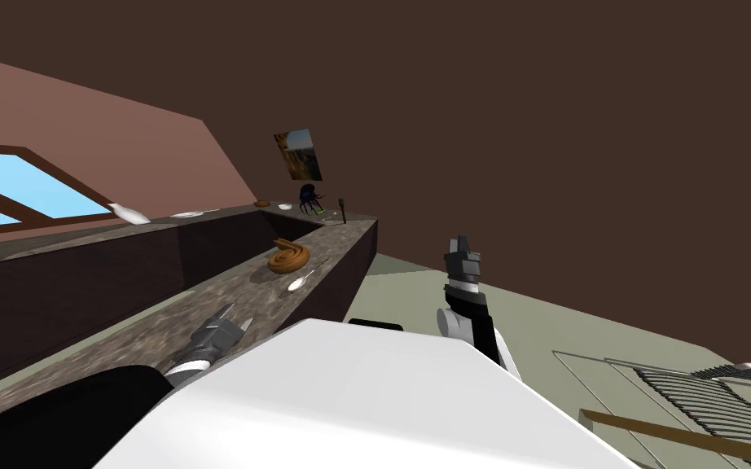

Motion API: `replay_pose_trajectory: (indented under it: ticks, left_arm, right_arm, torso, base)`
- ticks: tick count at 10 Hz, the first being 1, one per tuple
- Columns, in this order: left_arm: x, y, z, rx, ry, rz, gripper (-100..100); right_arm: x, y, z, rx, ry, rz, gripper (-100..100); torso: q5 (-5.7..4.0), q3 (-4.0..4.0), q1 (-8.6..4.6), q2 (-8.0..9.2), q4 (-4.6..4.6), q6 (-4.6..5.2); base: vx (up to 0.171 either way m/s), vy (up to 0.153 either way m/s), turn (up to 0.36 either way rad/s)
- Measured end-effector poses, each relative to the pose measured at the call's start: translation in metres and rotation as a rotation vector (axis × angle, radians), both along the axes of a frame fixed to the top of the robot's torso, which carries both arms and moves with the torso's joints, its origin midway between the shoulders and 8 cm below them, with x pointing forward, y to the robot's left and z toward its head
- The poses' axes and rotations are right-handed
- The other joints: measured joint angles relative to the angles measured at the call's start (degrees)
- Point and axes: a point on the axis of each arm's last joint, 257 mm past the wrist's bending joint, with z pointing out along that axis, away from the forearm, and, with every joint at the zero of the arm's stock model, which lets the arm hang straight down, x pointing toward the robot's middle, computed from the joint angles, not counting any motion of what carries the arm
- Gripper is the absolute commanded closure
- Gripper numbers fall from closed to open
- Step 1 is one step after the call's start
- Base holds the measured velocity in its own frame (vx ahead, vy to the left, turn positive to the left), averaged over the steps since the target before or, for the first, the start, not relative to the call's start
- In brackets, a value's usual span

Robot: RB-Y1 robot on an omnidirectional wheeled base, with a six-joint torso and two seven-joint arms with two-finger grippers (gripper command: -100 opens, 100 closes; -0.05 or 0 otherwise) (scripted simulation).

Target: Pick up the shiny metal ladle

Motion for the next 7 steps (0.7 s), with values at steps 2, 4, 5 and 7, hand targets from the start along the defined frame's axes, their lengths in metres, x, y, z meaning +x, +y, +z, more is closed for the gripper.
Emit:
replay_pose_trajectory:
  ticks: [2, 4, 5, 7]
  left_arm:
    - [-0.029, 0.009, -0.012, -0.036, 0.050, 0.058, -100]
    - [-0.059, 0.027, -0.017, -0.071, 0.101, 0.118, -100]
    - [-0.074, 0.031, -0.023, -0.087, 0.124, 0.144, -100]
    - [-0.098, 0.034, -0.026, -0.107, 0.156, 0.185, -100]
  right_arm:
    - [0.000, 0.000, 0.000, 0.000, 0.000, 0.000, 0]
    - [0.000, 0.000, 0.000, 0.000, 0.000, 0.000, 0]
    - [0.000, 0.000, 0.000, 0.000, 0.000, 0.000, 0]
    - [0.000, 0.000, 0.000, 0.000, 0.000, 0.000, 0]
  torso:
    - [0.00, 0.00, -0.02, 0.00, 0.00, 0.01]
    - [0.00, 0.00, 0.00, 0.01, 0.00, 0.02]
    - [0.01, 0.00, 0.03, 0.01, 0.00, 0.02]
    - [0.02, 0.05, 0.10, 0.08, 0.02, 0.02]
  base:
    - [0.092, -0.057, 0.020]
    - [0.101, -0.057, 0.018]
    - [0.051, -0.014, 0.000]
    - [0.085, -0.038, 0.006]
